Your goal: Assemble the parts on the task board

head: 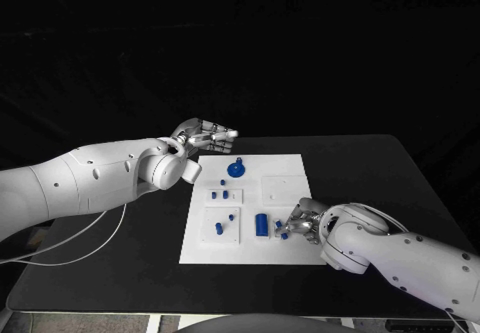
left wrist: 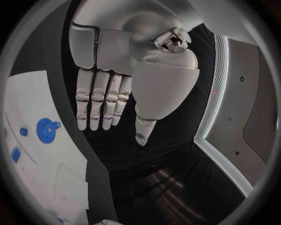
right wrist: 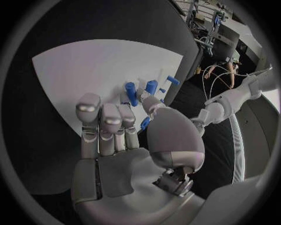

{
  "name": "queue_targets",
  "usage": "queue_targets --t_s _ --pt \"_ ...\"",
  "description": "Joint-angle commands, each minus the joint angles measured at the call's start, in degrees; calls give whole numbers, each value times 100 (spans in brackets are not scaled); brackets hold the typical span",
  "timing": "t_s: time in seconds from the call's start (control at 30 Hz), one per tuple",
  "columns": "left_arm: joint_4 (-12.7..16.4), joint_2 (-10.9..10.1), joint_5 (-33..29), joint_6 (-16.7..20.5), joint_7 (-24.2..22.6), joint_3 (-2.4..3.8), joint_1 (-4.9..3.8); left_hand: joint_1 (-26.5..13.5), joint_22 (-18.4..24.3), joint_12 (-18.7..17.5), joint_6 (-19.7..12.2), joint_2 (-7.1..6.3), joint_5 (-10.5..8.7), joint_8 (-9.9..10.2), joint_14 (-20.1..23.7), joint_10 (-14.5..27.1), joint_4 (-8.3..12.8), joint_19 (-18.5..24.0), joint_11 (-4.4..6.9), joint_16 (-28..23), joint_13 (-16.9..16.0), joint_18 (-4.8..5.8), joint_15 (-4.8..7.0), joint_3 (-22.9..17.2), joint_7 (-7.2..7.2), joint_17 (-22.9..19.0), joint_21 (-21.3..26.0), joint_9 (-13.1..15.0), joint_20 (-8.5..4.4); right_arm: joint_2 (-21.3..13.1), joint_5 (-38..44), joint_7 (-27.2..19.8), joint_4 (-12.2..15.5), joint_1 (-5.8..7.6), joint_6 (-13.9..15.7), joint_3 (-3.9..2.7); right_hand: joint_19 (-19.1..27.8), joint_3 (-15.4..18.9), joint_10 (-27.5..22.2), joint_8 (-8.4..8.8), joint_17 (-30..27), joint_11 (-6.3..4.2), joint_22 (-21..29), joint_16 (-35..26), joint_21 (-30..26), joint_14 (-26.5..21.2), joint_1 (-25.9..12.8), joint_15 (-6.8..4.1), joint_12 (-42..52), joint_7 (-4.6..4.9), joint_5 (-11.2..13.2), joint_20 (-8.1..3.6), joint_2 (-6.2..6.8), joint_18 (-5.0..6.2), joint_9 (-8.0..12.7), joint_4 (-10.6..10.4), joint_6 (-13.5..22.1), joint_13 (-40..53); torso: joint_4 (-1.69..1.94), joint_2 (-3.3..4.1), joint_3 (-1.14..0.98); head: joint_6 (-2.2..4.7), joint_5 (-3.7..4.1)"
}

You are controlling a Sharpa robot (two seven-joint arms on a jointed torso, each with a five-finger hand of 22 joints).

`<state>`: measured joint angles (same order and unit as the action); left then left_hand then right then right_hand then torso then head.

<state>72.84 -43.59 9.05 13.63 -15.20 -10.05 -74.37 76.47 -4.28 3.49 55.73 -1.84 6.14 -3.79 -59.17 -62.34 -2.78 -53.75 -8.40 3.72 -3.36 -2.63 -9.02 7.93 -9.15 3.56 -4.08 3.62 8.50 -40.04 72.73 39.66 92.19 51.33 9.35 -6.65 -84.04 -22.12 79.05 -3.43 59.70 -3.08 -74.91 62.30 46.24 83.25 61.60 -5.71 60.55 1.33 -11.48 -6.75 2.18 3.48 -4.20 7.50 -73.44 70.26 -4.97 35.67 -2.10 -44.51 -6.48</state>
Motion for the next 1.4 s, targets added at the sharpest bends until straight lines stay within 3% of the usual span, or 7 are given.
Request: queue_targets --t_s 0.03,0.77,1.0,1.1,1.17,1.33,1.4 --pt "13 8 -30 -74 -20 4 -4 -53 -1 10 -35 -11 6 5 -13 -23 -28 -4 -11 -25 2 -18 -11 2 -4 -5 -36 -9 -10 32 45 -41 -52 -3 -75 6 -322 38 49 -23 -5 -22 -506 -4 -18 19 -28 -13 -12 -13 26 -38 -49 -78 -4 8 -19 -2 0 -1 2 0 -8" --pt "20 -5 -30 -81 5 4 -5 -77 -1 9 -49 -16 6 4 -6 -18 -81 -3 -14 -26 2 -19 -12 -14 -7 -5 -36 -9 -8 198 88 -85 -153 -3 -28 11 -322 69 52 -22 -20 -24 -504 -7 -25 14 -28 -19 -7 -15 65 -43 -46 -75 -1 -47 -21 3 -5 0 2 -6 -64" --pt "17 -6 -30 -81 11 4 -5 -80 -1 10 -50 -19 6 4 -6 -17 -94 -3 -13 -26 2 -20 -13 -16 -7 -5 -37 -9 -9 207 89 -40 -185 -3 -141 11 -321 146 38 -22 -38 -21 -499 -13 -42 9 -102 -19 -28 -11 211 -44 41 -68 4 -249 -9 -7 -5 -2 3 -6 -65" --pt "16 -7 -30 -81 12 4 -5 -86 -1 9 -55 -22 9 4 -3 -14 -104 -3 -15 -26 2 -20 -14 -16 -8 -5 -36 -9 -8 218 89 -26 -209 -3 -179 11 -319 187 28 -21 -50 -12 -495 -26 -60 4 -223 -15 -48 -3 477 -44 217 -61 8 -545 -8 -20 -7 0 1 -6 -61" --pt "16 -6 -30 -83 14 4 -5 -86 -1 9 -55 -22 9 4 -3 -14 -104 -3 -15 -26 2 -20 -14 -16 -8 -5 -36 -9 -8 230 87 -23 -226 -3 -192 11 -319 60 20 -38 -55 5 -490 -34 -79 2 -183 -34 -66 32 777 -33 522 -49 0 -1077 -42 -35 -6 1 -1 -7 -59" --pt "14 -7 -30 -86 15 4 -5 -86 -1 9 -55 -22 9 4 -3 -14 -104 -3 -15 -26 2 -20 -14 -16 -8 -5 -36 -9 -8 250 83 -37 -257 -3 -206 12 -321 219 7 -26 -45 1 -488 -55 -96 -7 -269 -31 -114 34 870 -64 970 -49 11 -1861 1 -57 -4 0 -2 -10 -58" --pt "14 -8 -30 -87 16 4 -5 -86 -1 9 -55 -22 9 4 -3 -14 -104 -3 -15 -26 2 -20 -14 -16 -8 -5 -36 -9 -8 250 82 -46 -259 -3 -208 12 -321 265 14 -25 -34 2 -491 -57 -89 -3 -260 -28 -116 34 870 -63 1001 -57 8 -1958 5 -51 -4 2 -2 -16 -58"
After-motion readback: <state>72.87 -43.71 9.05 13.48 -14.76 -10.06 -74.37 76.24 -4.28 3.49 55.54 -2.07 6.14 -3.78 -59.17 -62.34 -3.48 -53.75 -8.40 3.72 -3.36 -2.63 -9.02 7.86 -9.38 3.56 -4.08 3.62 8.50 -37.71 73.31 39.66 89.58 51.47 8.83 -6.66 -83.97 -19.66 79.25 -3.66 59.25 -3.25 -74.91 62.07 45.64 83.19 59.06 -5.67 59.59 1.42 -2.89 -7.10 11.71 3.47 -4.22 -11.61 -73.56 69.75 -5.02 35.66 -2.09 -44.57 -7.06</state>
